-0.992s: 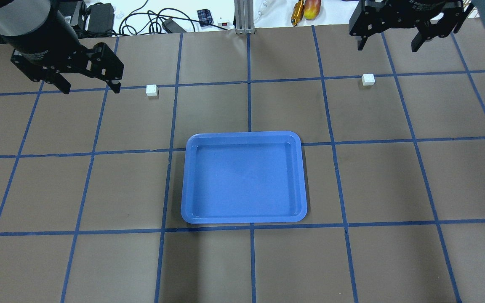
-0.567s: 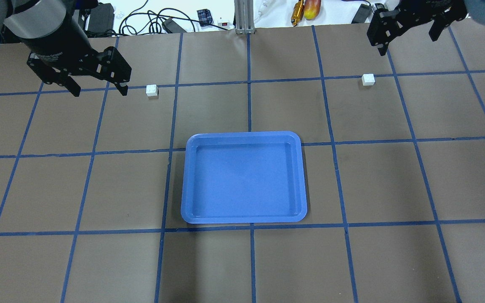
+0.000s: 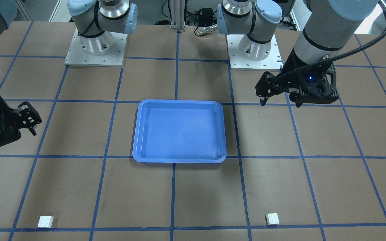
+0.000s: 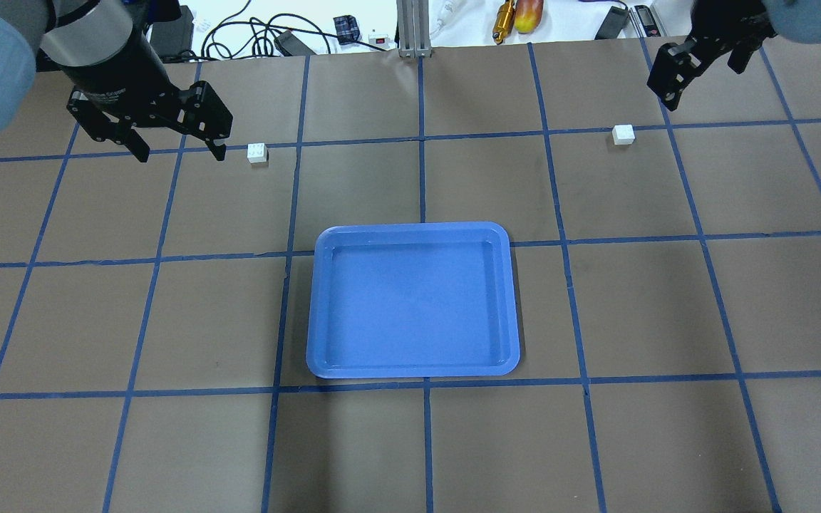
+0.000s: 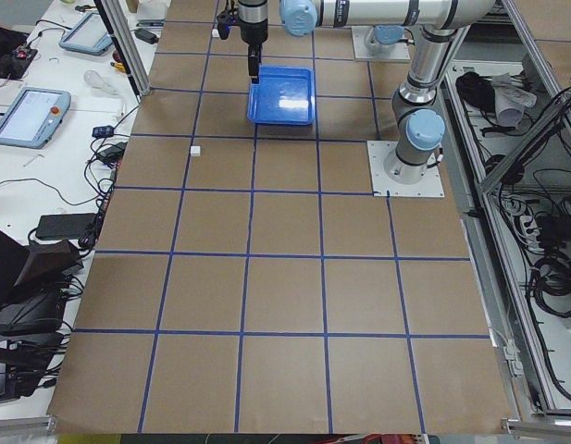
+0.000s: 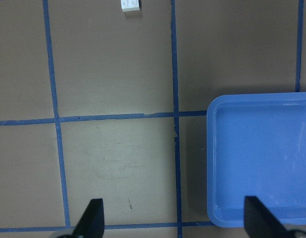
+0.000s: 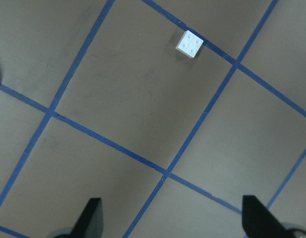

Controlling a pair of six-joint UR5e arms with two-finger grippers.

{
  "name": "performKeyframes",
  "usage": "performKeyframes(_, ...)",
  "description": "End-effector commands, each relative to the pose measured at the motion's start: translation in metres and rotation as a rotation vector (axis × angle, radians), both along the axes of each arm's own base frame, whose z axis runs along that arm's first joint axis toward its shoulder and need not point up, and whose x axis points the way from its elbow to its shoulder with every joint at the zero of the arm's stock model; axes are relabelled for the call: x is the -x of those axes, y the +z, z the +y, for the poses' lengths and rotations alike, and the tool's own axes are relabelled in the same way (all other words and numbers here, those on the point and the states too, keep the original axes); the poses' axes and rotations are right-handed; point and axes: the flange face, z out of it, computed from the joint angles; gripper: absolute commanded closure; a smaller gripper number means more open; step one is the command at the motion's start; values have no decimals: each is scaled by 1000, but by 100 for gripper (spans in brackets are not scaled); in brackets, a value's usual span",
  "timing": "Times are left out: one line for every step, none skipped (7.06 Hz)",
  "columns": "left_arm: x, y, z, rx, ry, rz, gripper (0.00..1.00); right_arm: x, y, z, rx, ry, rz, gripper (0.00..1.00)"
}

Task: Assemble white blocks and place on blue tray

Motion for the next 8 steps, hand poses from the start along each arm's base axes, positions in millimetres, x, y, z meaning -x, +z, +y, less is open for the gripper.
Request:
performKeyframes(-3, -25, -20, -22, 3, 0, 0, 71, -53, -35, 0, 439, -50, 0)
performKeyframes(-4, -55, -49, 6, 6, -1, 0, 95, -69, -33, -42, 558, -64, 0)
performKeyframes(-9, -98, -82, 23, 15, -2, 0, 106, -91, -36, -45, 670, -103, 0)
performKeyframes(-10, -129, -114, 23, 17, -2, 0, 97, -130, -63, 67, 787, -245, 0)
performKeyframes(-12, -150, -139, 8, 15, -3, 0, 98, -154, -85, 171, 897, -237, 0)
performKeyframes(-13, -169, -156, -6, 11, -2, 0, 94, -183, -97, 203, 913, -312, 0)
performKeyframes(-14, -193, -163, 7, 11, -6, 0, 93, -196, -114, 267, 990, -363, 0)
performKeyframes(-18, -208, -164, -1, 21, -15, 0, 96, -206, -128, 277, 1004, -385, 0)
